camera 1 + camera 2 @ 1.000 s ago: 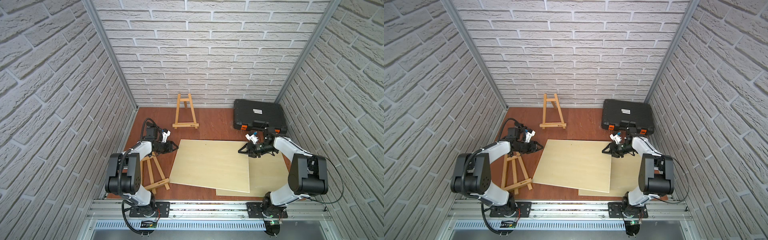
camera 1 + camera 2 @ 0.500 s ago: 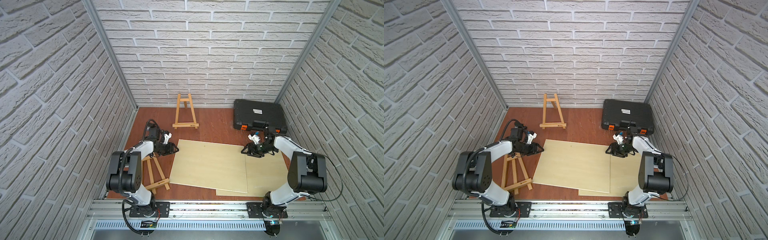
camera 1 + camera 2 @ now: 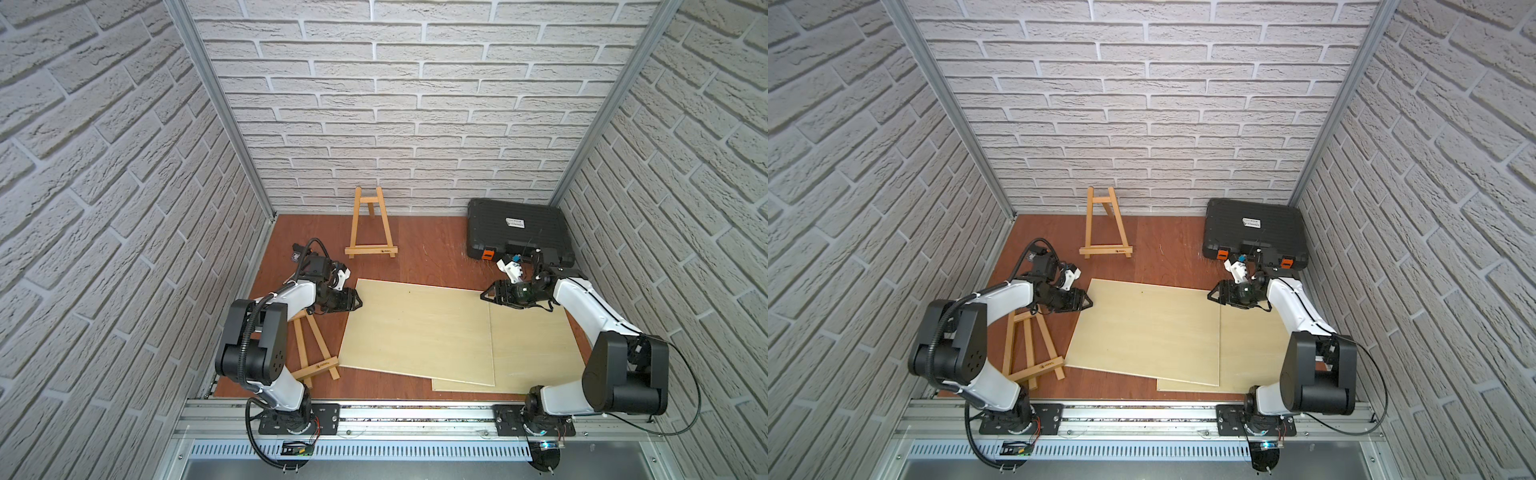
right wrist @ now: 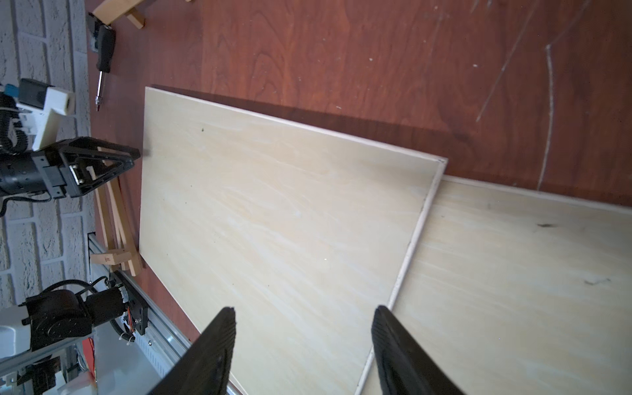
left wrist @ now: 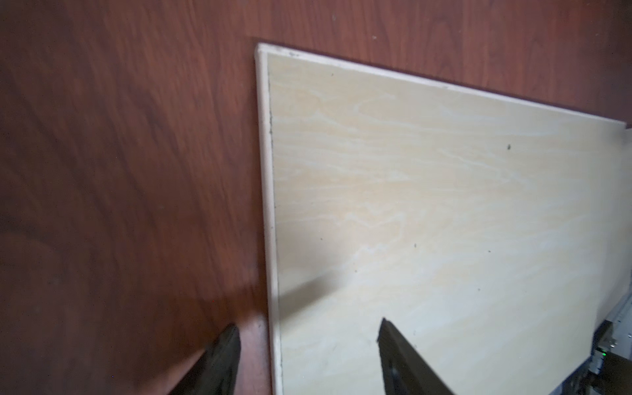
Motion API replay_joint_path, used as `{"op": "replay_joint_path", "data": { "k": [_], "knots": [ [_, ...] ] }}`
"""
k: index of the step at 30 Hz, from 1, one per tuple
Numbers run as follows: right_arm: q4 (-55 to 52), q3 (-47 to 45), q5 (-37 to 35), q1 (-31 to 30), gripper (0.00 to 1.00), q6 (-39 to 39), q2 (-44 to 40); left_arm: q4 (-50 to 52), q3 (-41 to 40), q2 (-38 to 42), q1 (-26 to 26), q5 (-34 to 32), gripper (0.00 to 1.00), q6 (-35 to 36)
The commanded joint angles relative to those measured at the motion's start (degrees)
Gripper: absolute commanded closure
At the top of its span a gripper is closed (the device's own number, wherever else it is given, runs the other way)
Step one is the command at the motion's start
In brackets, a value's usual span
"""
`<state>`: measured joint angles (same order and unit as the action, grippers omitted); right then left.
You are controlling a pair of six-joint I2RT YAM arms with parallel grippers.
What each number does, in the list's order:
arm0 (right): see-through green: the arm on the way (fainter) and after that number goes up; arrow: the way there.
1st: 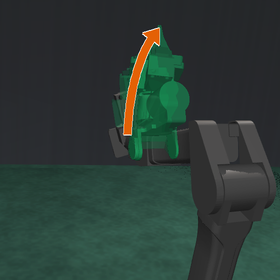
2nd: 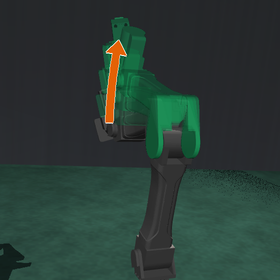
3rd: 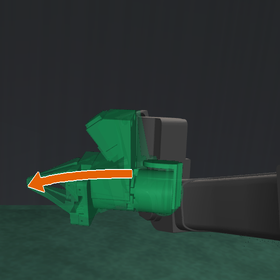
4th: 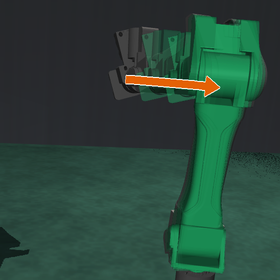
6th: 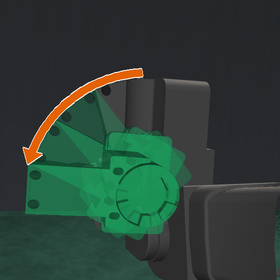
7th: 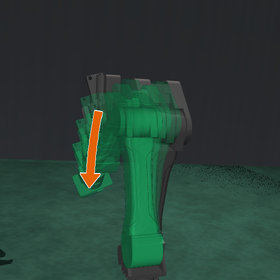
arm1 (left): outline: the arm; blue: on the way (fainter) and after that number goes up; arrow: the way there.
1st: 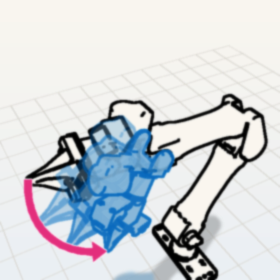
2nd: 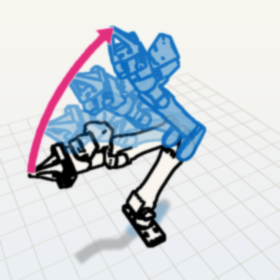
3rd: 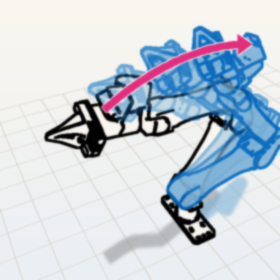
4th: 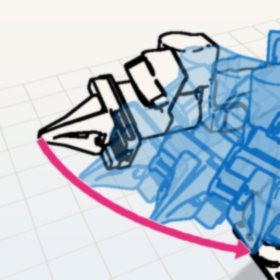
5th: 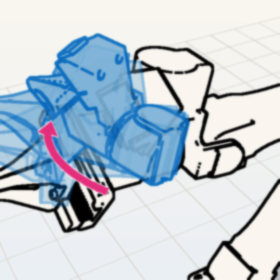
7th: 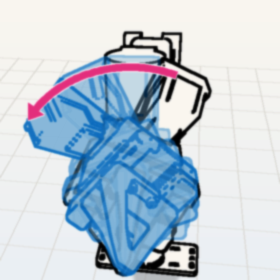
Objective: Disassemble the easel
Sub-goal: Place the drawing board on the drawing board.
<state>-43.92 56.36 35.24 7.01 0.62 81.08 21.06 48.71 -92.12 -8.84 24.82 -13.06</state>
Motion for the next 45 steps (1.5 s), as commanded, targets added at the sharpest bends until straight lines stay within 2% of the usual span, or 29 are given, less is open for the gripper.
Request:
{"op": "replay_joint_path", "data": {
  "k": [1, 17, 31, 38, 45],
  "knots": [
    [-0.03, 1.62, 1.49, -2.07, 0.34, -1.12, -2.77, 0.19, 1.43, -0.76, -2.58, -4.40, 0.34, -1.18],
    [0.47, 1.31, 2.40, -4.41, 0.33, -2.69, -6.25, -5.10, -1.03, 0.24, -11.95, -1.35, 0.36, -17.56],
    [1.73, -0.37, 1.99, -5.55, 0.33, -3.23, -6.30, -12.21, -2.08, 2.42, -24.54, -5.80, 0.38, -31.96],
    [2.56, -2.18, 2.12, -5.68, 0.33, -3.55, -7.62, -15.10, -0.96, 1.35, -32.68, -9.31, 0.39, -37.95],
    [2.93, -3.10, 2.46, -5.66, 0.33, -3.72, -8.49, -18.45, 2.14, -2.12, -38.12, -11.58, 0.39, -41.69]
  ]
}}
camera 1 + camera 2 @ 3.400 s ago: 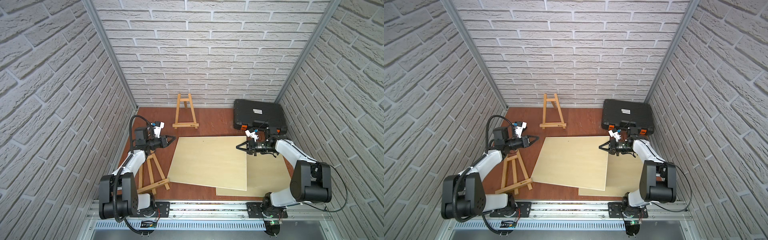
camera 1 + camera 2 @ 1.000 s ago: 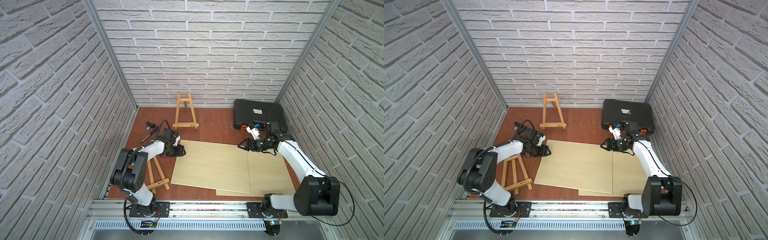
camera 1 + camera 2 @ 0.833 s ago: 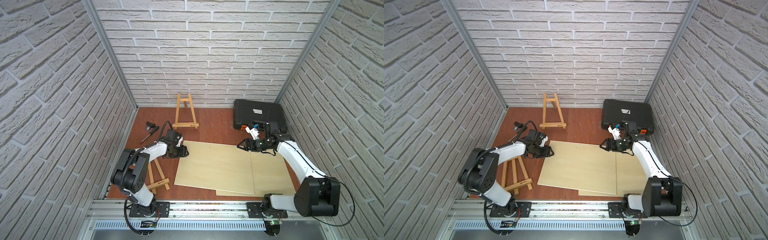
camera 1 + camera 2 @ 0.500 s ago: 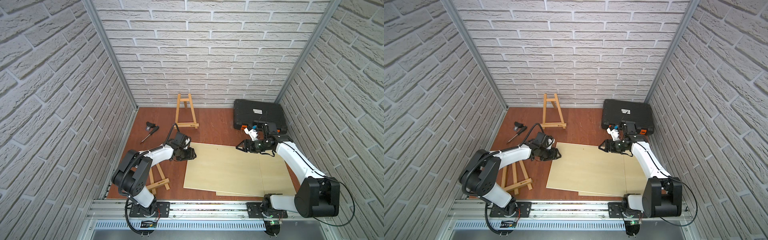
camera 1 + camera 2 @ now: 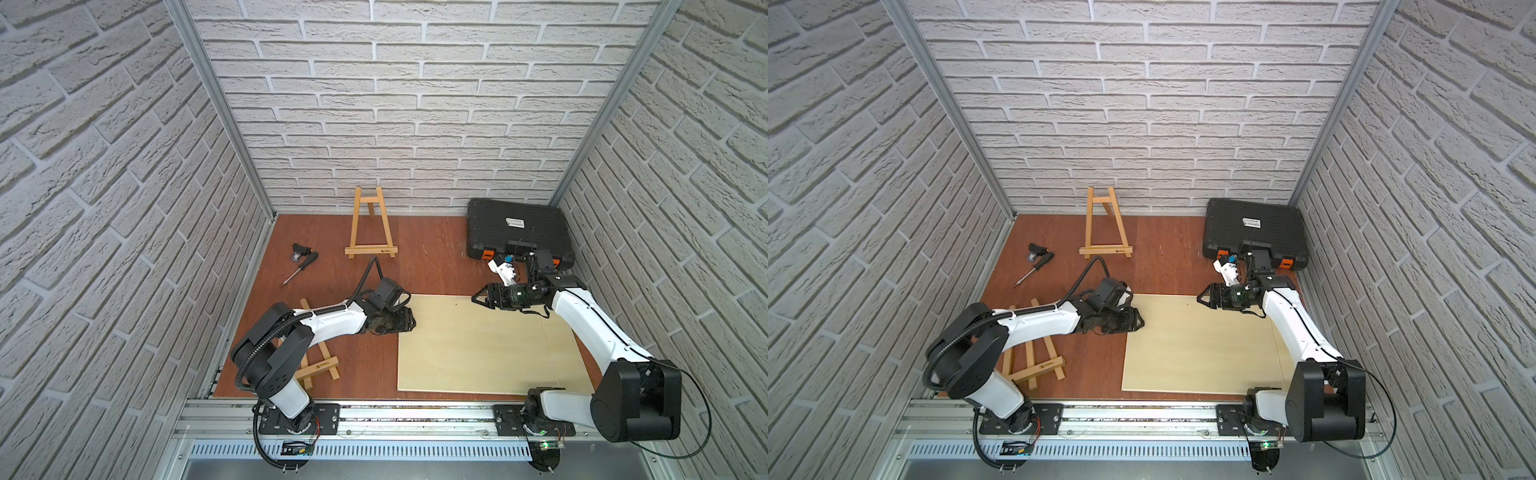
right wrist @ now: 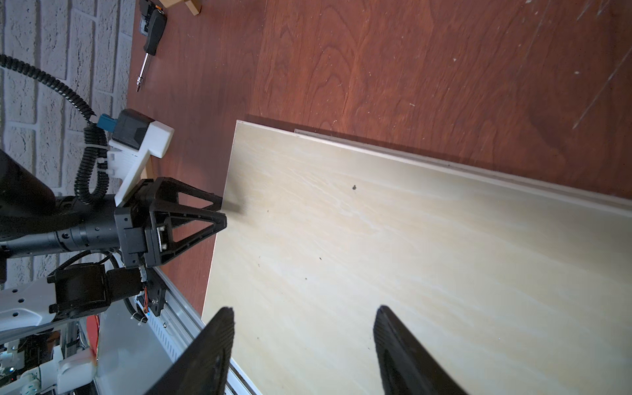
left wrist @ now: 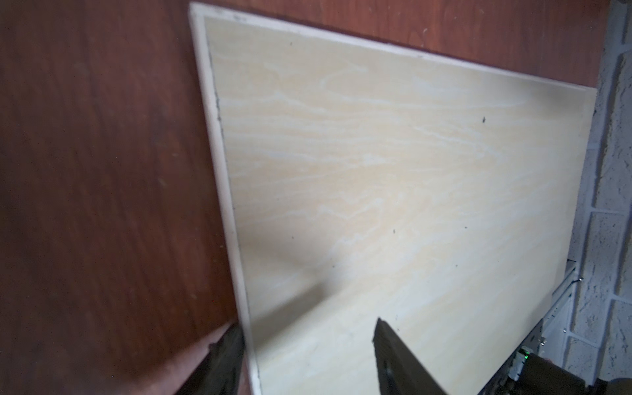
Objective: Disassemble the easel
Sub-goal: Place the drawing board on the drawing board.
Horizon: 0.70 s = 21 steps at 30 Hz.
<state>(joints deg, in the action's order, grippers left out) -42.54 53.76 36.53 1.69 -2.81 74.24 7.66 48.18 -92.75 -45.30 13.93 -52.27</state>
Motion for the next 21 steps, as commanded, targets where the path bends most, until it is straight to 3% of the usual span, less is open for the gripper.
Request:
{"op": "replay_joint_path", "data": {
  "k": [1, 21],
  "knots": [
    [1.58, -0.50, 1.19, -0.38, 0.33, -0.31, -1.86, -5.34, 3.35, -1.92, -2.11, -0.75, 0.39, -2.74],
    [3.30, -3.00, -0.05, -0.46, 0.33, -1.49, -1.54, -8.76, 8.81, -8.83, -8.41, -0.31, 0.39, -6.59]
  ]
}}
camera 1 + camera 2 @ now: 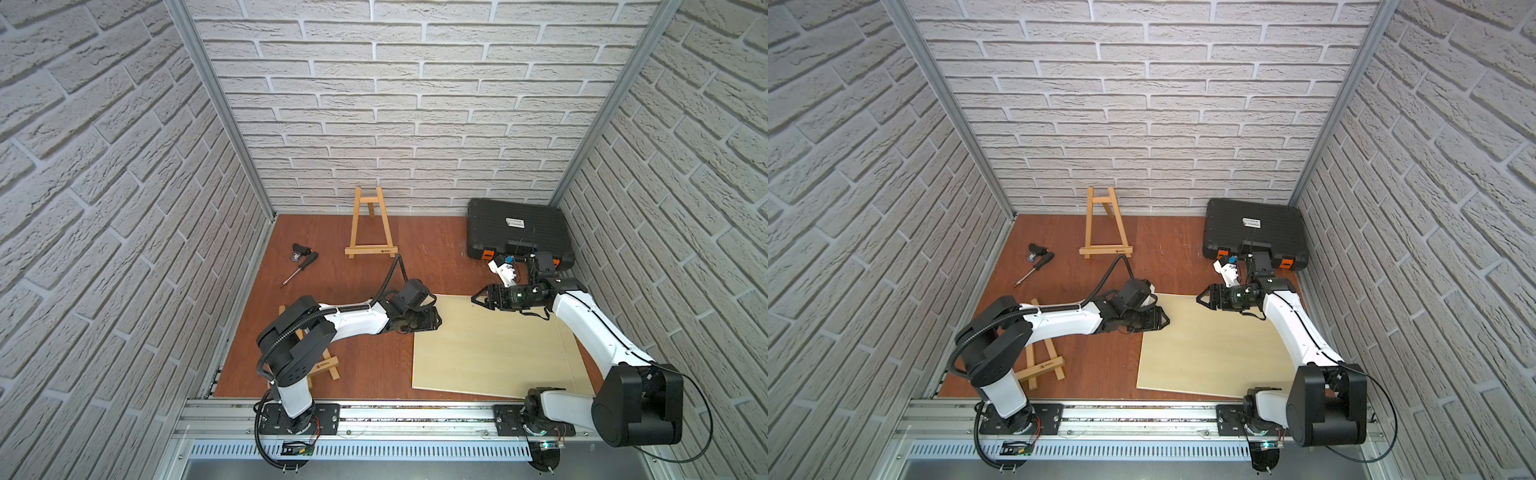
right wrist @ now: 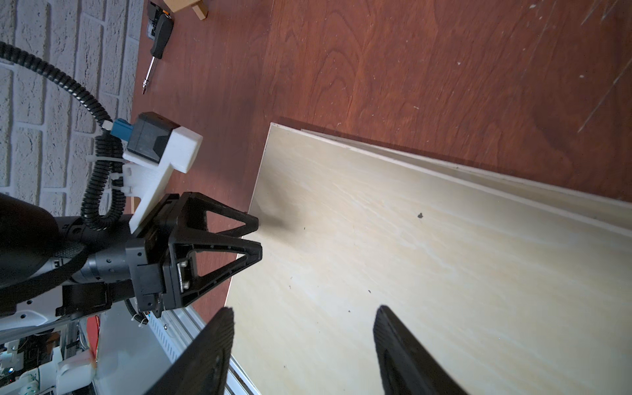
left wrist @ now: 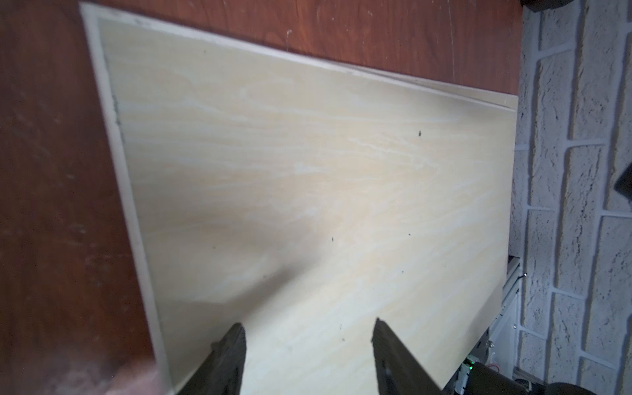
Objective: Disassemble the easel
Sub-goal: Place the drawing board on the drawing board.
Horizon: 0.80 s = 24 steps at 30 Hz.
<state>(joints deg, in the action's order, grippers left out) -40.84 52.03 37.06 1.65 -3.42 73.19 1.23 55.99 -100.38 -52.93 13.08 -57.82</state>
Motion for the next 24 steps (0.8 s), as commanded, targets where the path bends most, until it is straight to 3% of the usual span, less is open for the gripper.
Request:
{"op": "replay_joint_path", "data": {
  "k": [1, 7, 16, 24],
  "knots": [
    [1.60, -1.52, -1.36, -0.42, 0.33, -1.11, -0.29, -2.69, 0.97, -1.30, -0.96, 0.75, 0.40, -1.28],
    [2.58, -3.20, -8.82, -0.29, 0.33, -3.97, 0.13, -1.54, 0.05, 1.05, -1.37, 0.00, 0.39, -1.04],
    [3.41, -3.30, -7.47, -0.25, 0.32, -4.52, -0.81, 12.00, -3.20, 8.08, -1.22, -9.46, 0.26, 3.50],
    [4.20, -3.12, -6.47, -0.39, 0.32, -5.29, -2.16, 10.55, -4.21, 3.79, -2.82, -5.89, 0.25, 0.49]
  ]
}}
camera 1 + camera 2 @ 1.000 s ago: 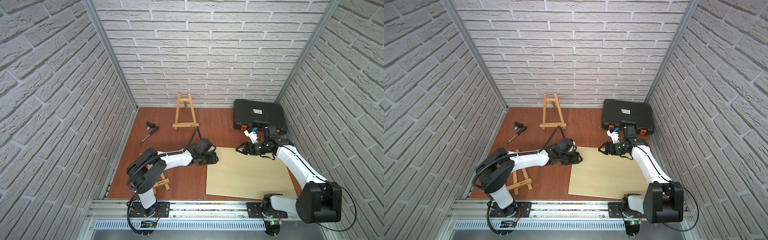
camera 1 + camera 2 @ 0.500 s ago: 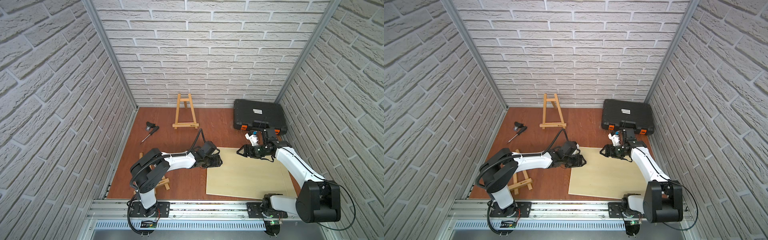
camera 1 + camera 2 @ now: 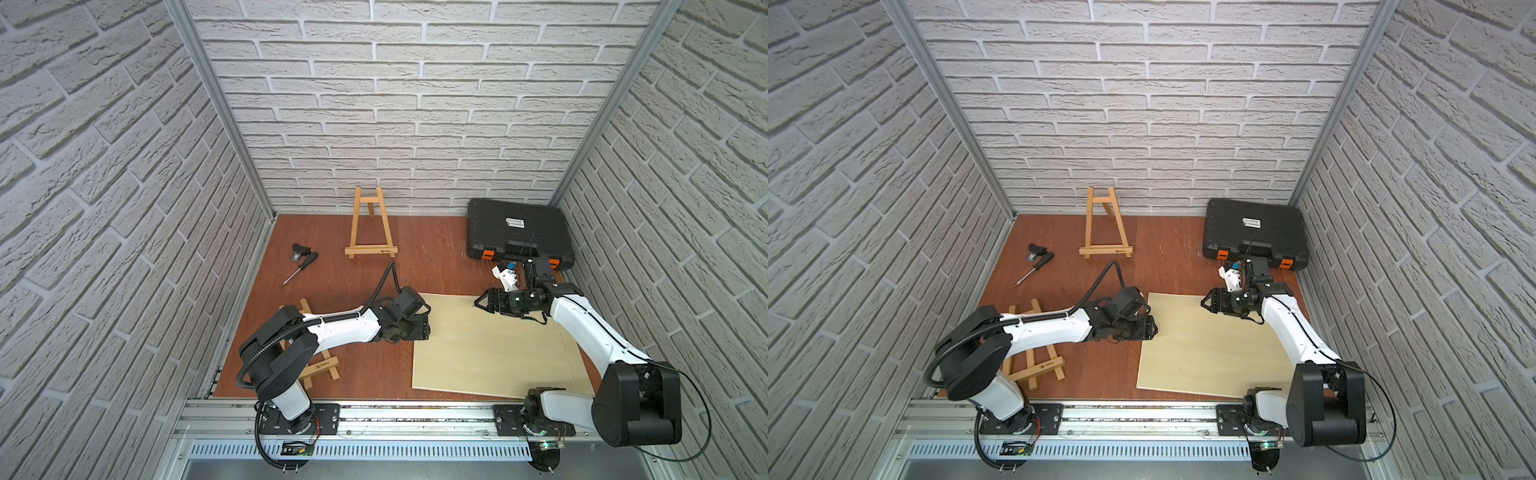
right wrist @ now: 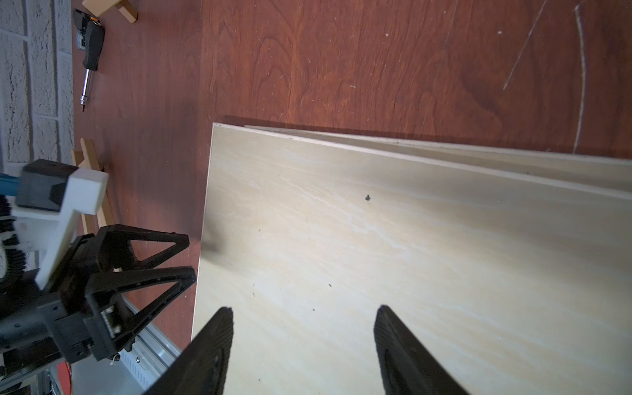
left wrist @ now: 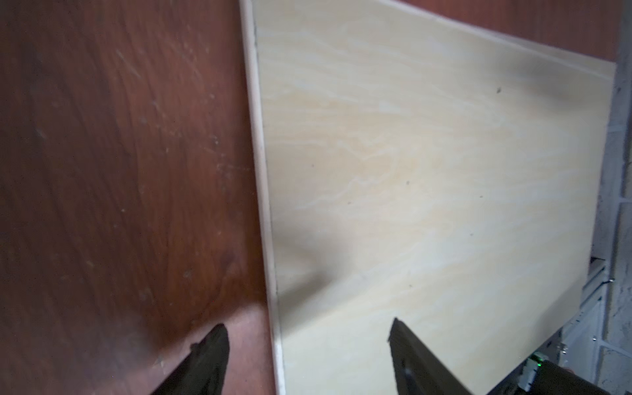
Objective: Disassemble the easel
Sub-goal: Place the drawing board on the drawing board, then adjust the drawing board.
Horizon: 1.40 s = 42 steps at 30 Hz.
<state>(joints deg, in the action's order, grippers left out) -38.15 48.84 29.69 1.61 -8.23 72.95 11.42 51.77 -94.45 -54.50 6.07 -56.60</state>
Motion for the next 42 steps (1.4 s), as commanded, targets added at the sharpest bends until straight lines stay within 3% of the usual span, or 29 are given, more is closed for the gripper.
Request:
{"op": "replay_joint_path", "data": {
  "k": [1, 12, 27, 36, 42],
  "knots": [
    [1.38, 0.20, 0.94, -0.32, 0.32, -0.46, -2.14, -0.11, 0.28, -2.64, -1.63, 1.54, 0.25, -0.98],
    [2.20, -0.21, 1.51, -0.28, 0.32, -0.48, -2.37, -4.05, 4.96, -7.57, -7.10, 4.31, 0.25, -5.21],
    [4.54, -1.44, 3.18, -1.11, 0.32, -1.64, -1.70, -5.51, 4.74, -6.40, -8.45, 3.94, 0.25, -6.98],
    [12.16, 3.17, -0.15, -12.07, 0.32, -4.68, 4.97, -3.18, -5.02, 9.70, -1.03, -2.86, 0.22, -3.30],
    [19.59, 13.11, -5.23, -20.76, 0.32, -5.31, 14.18, 2.88, -11.76, 23.71, 9.04, -5.08, 0.20, 1.49]
  ]
}}
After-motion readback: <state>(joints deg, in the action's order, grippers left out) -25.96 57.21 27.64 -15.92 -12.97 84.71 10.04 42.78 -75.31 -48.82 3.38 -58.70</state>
